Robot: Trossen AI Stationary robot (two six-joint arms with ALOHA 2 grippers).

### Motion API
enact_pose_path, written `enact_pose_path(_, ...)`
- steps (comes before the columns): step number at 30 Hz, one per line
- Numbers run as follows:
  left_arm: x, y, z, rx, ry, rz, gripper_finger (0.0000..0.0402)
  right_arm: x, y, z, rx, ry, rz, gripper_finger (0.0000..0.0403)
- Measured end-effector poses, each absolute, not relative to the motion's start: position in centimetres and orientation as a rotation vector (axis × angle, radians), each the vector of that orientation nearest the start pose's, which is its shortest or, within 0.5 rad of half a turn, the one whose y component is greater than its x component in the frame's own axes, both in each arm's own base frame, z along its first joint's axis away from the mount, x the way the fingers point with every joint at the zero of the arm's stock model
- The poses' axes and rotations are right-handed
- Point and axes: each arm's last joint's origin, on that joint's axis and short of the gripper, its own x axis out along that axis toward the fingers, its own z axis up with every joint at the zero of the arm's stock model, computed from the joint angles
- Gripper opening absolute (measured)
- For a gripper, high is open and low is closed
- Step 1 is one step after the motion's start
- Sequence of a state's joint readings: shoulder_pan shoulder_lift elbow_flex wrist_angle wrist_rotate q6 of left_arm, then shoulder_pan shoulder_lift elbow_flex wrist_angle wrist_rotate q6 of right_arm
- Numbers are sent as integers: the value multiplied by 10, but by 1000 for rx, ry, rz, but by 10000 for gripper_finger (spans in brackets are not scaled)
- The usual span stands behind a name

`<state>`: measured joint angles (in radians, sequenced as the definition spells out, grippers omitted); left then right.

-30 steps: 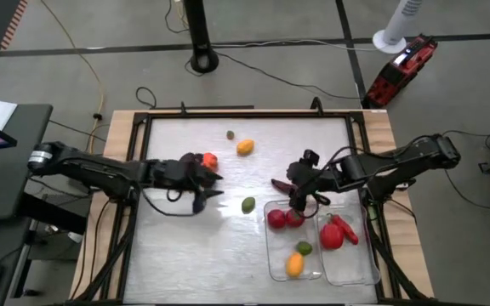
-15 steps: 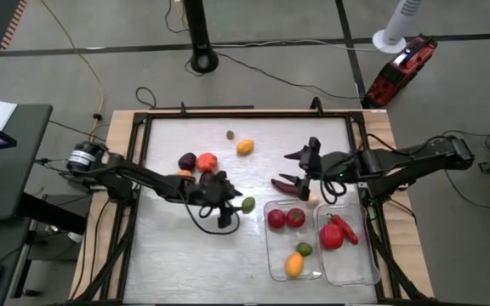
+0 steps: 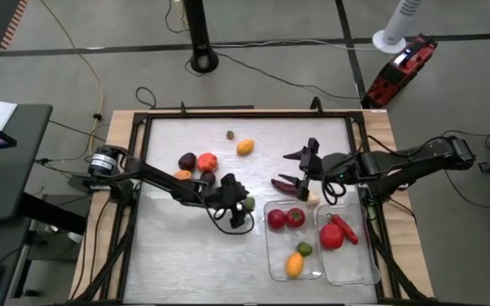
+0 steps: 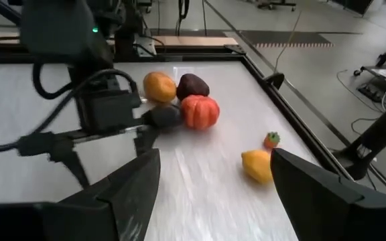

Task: Sort produce into baskets
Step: Put the lime into the left transparent bin

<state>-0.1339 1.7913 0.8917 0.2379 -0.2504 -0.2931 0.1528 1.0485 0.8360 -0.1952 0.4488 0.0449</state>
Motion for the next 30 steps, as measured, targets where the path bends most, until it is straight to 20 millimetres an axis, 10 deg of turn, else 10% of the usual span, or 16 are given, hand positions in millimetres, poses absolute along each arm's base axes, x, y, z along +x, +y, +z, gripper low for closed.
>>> enact_pose_path(30,354,-31,129,-180,682,186,170,224,22,297,-69,435,-302,311)
